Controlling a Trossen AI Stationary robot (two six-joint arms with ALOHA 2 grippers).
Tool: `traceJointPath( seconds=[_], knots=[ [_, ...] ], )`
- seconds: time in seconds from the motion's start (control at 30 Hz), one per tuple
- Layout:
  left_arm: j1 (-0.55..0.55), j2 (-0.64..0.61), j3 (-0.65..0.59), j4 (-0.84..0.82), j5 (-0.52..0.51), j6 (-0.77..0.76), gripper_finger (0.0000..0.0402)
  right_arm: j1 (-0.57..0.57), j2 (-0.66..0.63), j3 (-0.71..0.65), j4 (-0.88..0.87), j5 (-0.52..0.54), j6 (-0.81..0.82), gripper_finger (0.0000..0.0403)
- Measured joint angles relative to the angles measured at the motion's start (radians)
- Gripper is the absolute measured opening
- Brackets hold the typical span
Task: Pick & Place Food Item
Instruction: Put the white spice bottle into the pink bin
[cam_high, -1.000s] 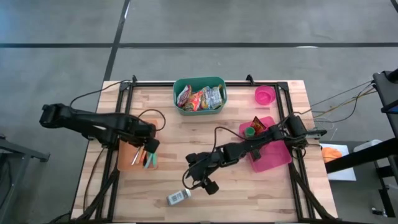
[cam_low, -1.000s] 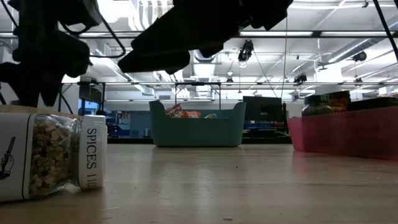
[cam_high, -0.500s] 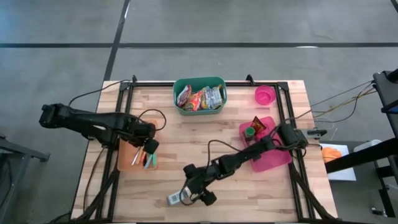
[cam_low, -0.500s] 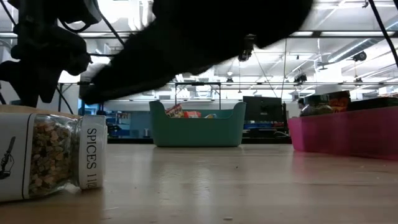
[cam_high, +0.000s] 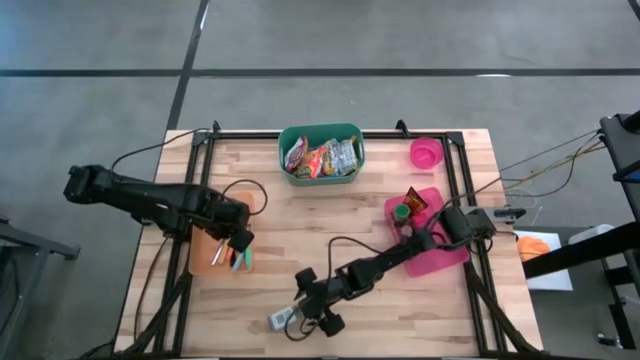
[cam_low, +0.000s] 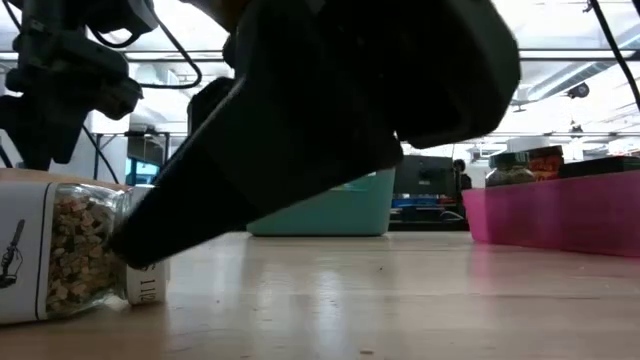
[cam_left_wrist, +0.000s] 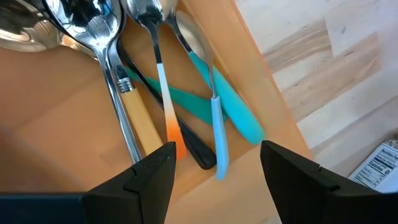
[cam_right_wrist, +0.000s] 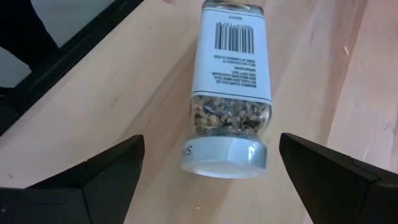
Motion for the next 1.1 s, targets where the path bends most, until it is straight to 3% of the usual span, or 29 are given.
traceJointPath(
  seconds=[0.23, 0.73, 1.1],
  knots=[
    [-0.017, 0.000, 0.000, 0.000, 0.004, -0.023, 0.0238, 0.001, 0.004, -0.002, 0.004, 0.002, 0.002, 0.0354],
    [-0.022, 0.000, -0.001, 0.000, 0.012, -0.042, 0.0238, 0.002, 0.029, -0.001, 0.034, 0.019, 0.038, 0.0218],
    [-0.028, 0.000, -0.001, 0.001, 0.013, -0.042, 0.0238, 0.013, 0.008, -0.002, 0.012, 0.016, 0.110, 0.0207]
  ],
)
